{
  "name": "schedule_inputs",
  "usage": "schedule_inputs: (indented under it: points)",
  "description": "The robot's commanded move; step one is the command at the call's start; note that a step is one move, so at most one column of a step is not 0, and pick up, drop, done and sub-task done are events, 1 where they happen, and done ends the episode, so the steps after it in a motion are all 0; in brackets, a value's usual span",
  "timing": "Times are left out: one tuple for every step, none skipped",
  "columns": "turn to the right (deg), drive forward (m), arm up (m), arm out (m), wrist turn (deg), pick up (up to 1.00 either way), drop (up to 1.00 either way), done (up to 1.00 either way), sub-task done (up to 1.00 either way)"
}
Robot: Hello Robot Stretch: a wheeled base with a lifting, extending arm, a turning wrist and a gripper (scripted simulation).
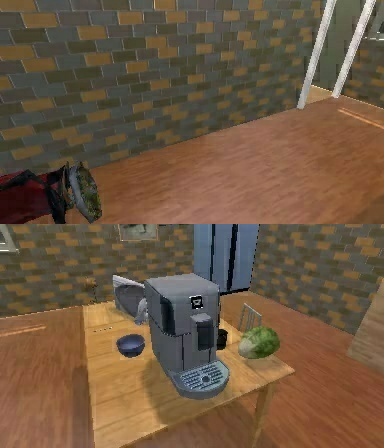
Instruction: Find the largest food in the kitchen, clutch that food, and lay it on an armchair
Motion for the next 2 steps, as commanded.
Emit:
schedule_inputs:
  points:
    - [-6.0, 0.0, 0.0, 0.0, 0.0, 0.0, 0.0, 0.0, 0.0]
    - [0.0, 0.45, 0.0, 0.0, 0.0, 0.0, 0.0, 0.0, 0.0]
